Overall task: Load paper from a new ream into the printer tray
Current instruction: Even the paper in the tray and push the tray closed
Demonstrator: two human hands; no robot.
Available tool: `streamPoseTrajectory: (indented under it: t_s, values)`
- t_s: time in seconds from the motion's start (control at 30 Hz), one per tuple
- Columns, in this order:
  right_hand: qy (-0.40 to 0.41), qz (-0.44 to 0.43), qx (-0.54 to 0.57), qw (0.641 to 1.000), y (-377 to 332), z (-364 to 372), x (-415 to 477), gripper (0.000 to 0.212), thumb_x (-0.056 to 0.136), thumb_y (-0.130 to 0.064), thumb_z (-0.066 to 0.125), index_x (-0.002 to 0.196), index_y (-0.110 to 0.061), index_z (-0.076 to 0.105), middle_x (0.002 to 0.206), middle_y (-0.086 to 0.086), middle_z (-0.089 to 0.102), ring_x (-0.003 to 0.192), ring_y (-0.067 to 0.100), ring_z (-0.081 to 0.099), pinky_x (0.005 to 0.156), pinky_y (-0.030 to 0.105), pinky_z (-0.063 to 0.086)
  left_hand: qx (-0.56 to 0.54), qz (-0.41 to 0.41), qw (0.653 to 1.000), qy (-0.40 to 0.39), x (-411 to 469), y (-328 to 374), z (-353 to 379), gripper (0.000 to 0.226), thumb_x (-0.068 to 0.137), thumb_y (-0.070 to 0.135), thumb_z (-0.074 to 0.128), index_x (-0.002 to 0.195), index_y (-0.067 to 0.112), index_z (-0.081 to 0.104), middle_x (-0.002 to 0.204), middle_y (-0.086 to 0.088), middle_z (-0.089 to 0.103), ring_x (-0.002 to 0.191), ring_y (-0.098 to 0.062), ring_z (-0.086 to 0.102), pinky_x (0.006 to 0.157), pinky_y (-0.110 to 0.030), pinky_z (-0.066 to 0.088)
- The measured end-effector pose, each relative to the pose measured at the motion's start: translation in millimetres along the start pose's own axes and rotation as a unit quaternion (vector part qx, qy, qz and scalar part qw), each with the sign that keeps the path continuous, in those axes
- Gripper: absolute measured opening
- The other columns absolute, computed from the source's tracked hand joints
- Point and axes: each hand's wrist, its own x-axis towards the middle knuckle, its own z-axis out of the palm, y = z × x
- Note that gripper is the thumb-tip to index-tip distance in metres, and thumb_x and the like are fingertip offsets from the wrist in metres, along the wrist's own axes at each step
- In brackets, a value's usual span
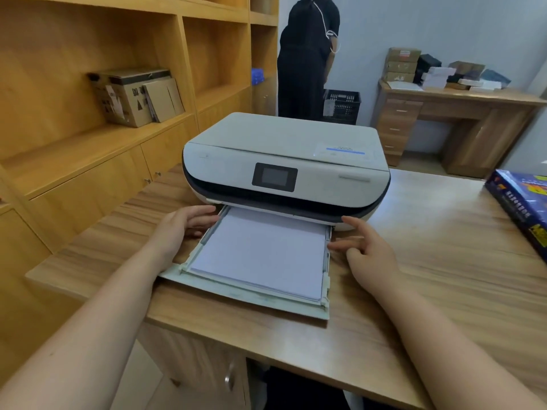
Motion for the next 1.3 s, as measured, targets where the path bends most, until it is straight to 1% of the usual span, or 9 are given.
streamPoseTrajectory:
  t_s: [0.13, 0.27, 0.47, 0.6, 0.7, 0.77, 0.83, 0.97, 1.3]
  values:
    - [-0.015, -0.020, -0.017, 1.000, -1.0, 0.3, -2.5, 0.068, 0.078, 0.009, 0.044, 0.136, -0.026, 0.047, 0.070, -0.032, 0.069, 0.093, -0.018, 0.056, 0.078, -0.001, 0.038, 0.009, 0.007, 1.000, -0.011, -2.1, 1.2, 0.1, 0.055, 0.089, 0.034, 0.020, 0.116, 0.021, 0.066, 0.107, 0.000, 0.075, 0.109, -0.016, 0.064, 0.100, -0.040, 0.045]
    - [-0.024, -0.046, -0.026, 0.998, -1.5, 0.4, -3.9, 0.068, 0.080, 0.006, 0.045, 0.138, -0.029, 0.045, 0.087, -0.018, 0.073, 0.102, -0.003, 0.059, 0.093, 0.025, 0.045, 0.015, 0.001, 1.000, -0.010, -3.7, 4.2, 0.1, 0.052, 0.095, 0.024, 0.019, 0.113, 0.021, 0.068, 0.105, 0.002, 0.075, 0.108, -0.016, 0.064, 0.101, -0.039, 0.044]
    - [-0.008, -0.060, -0.048, 0.997, 0.5, 1.9, -2.7, 0.059, 0.085, 0.003, 0.048, 0.137, -0.027, 0.046, 0.090, -0.014, 0.072, 0.086, -0.004, 0.060, 0.071, 0.010, 0.042, 0.029, -0.003, 0.999, -0.027, -6.2, 8.5, -2.1, 0.039, 0.099, 0.025, 0.032, 0.120, 0.021, 0.064, 0.109, 0.004, 0.074, 0.112, -0.019, 0.062, 0.101, -0.040, 0.045]
    - [0.055, -0.231, 0.002, 0.972, -10.9, 2.2, -6.6, 0.055, 0.081, 0.007, 0.047, 0.121, -0.028, 0.058, 0.105, -0.005, 0.070, 0.100, 0.001, 0.062, 0.084, 0.017, 0.050, 0.044, 0.010, 0.998, -0.033, -15.0, 23.5, -2.6, 0.036, 0.100, 0.030, 0.044, 0.134, 0.040, 0.052, 0.111, 0.008, 0.072, 0.107, -0.005, 0.062, 0.090, -0.023, 0.044]
    - [-0.046, -0.303, -0.056, 0.950, -20.0, 6.1, -12.1, 0.040, 0.087, -0.023, 0.056, 0.127, -0.031, 0.056, 0.125, -0.013, 0.059, 0.121, 0.005, 0.052, 0.101, 0.037, 0.047, 0.139, 0.047, 0.987, -0.066, -32.4, 36.6, 0.5, 0.038, 0.097, 0.042, 0.048, 0.134, 0.048, 0.048, 0.128, 0.014, 0.060, 0.111, 0.007, 0.050, 0.085, -0.015, 0.035]
    - [-0.162, -0.296, -0.103, 0.936, -25.0, 12.6, -20.2, 0.050, 0.086, -0.045, 0.060, 0.134, -0.034, 0.049, 0.134, -0.021, 0.049, 0.134, 0.000, 0.036, 0.111, 0.034, 0.036, 0.230, 0.071, 0.961, -0.134, -47.6, 38.6, 5.3, 0.046, 0.093, 0.049, 0.051, 0.138, 0.051, 0.040, 0.146, 0.019, 0.041, 0.130, 0.003, 0.037, 0.104, -0.023, 0.034]
    - [-0.234, -0.313, -0.141, 0.910, -28.6, 21.4, -26.8, 0.064, 0.082, -0.057, 0.062, 0.138, -0.031, 0.046, 0.142, -0.022, 0.043, 0.143, 0.001, 0.018, 0.116, 0.032, 0.027, 0.371, 0.110, 0.900, -0.200, -64.9, 33.8, 14.6, 0.064, 0.084, 0.065, 0.050, 0.143, 0.056, 0.025, 0.152, 0.028, 0.016, 0.143, 0.001, 0.002, 0.119, -0.038, 0.008]
    - [-0.290, -0.329, -0.224, 0.870, -34.5, 31.5, -31.8, 0.084, 0.075, -0.069, 0.062, 0.146, -0.038, 0.030, 0.153, -0.026, 0.025, 0.146, 0.002, -0.007, 0.118, 0.030, 0.013, 0.538, 0.227, 0.784, -0.211, -82.2, 15.7, 34.7, 0.093, 0.071, 0.088, 0.037, 0.147, 0.054, -0.004, 0.159, 0.022, -0.012, 0.141, -0.006, -0.029, 0.117, -0.047, -0.016]
    - [-0.295, -0.286, -0.233, 0.882, -35.3, 25.2, -23.1, 0.085, 0.075, -0.065, 0.066, 0.146, -0.044, 0.026, 0.153, -0.031, 0.020, 0.144, -0.004, -0.013, 0.118, 0.028, 0.011, 0.618, 0.236, 0.733, -0.157, -64.8, 14.8, 40.0, 0.107, 0.062, 0.097, 0.027, 0.145, 0.049, -0.021, 0.159, 0.013, -0.022, 0.140, -0.016, -0.035, 0.114, -0.057, -0.013]
